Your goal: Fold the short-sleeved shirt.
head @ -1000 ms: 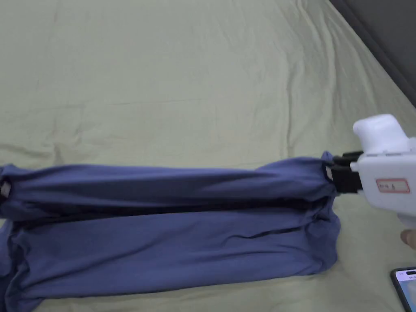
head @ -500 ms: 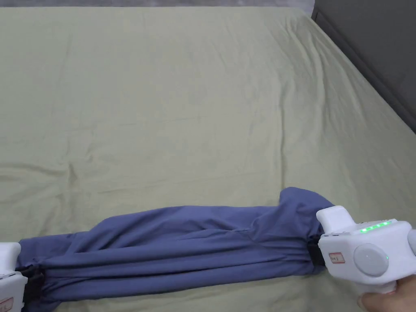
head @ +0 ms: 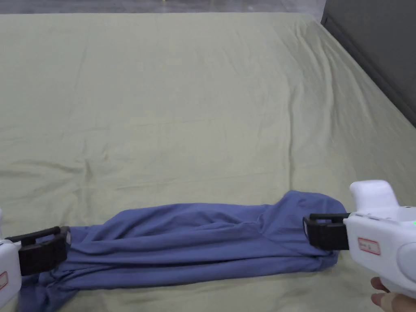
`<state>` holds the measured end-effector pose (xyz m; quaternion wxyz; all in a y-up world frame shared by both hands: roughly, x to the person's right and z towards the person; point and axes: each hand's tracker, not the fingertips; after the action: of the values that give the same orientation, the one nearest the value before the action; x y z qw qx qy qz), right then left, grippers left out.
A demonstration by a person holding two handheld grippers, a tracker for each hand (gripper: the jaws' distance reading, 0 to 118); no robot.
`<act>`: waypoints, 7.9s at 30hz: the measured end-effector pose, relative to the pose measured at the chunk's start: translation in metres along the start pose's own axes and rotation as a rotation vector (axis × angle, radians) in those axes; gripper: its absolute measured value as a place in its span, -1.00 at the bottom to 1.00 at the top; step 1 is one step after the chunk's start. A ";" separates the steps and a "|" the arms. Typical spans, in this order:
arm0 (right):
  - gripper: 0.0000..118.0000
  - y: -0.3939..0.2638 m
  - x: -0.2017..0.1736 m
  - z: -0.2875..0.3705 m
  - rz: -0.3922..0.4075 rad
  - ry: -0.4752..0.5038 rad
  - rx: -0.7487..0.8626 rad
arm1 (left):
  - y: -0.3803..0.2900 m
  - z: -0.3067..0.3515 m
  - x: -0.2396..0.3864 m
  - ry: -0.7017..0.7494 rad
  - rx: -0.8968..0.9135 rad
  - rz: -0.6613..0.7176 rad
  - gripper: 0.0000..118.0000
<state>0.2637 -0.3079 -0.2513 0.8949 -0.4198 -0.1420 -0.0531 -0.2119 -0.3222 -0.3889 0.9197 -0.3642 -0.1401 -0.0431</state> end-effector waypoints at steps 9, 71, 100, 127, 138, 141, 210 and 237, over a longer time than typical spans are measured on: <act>-0.95 -0.050 -0.085 0.009 0.001 0.144 -0.013 | -0.045 0.002 0.024 -0.061 -0.210 0.033 -1.00; -0.95 -0.034 -0.135 0.011 0.033 0.275 -0.085 | -0.010 -0.008 -0.135 -0.345 -0.093 0.638 -0.86; -0.95 -0.040 -0.121 0.013 0.018 0.276 -0.102 | -0.034 -0.115 0.116 -0.315 -0.357 0.225 0.01; -0.95 -0.043 -0.106 0.019 -0.020 0.287 -0.111 | -0.052 -0.096 0.177 -0.206 -0.318 -0.146 -1.00; -0.95 -0.042 -0.106 0.022 -0.013 0.292 -0.096 | -0.032 -0.049 0.132 -0.591 -0.290 0.130 -1.00; -0.95 -0.042 -0.111 0.021 -0.001 0.312 -0.098 | -0.019 -0.030 0.071 -0.590 -0.213 0.238 -1.00; -0.94 -0.045 -0.110 0.015 -0.011 0.303 -0.144 | -0.007 -0.087 0.181 -0.306 -0.355 -0.050 -0.90; -0.94 -0.052 -0.071 0.016 -0.099 0.247 -0.143 | -0.043 -0.103 0.232 -0.253 -0.301 -0.235 -0.93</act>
<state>0.1816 -0.3310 -0.2249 0.8696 -0.4654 -0.0469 -0.1583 0.0251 -0.4190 -0.3650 0.8188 -0.4811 -0.2877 -0.1243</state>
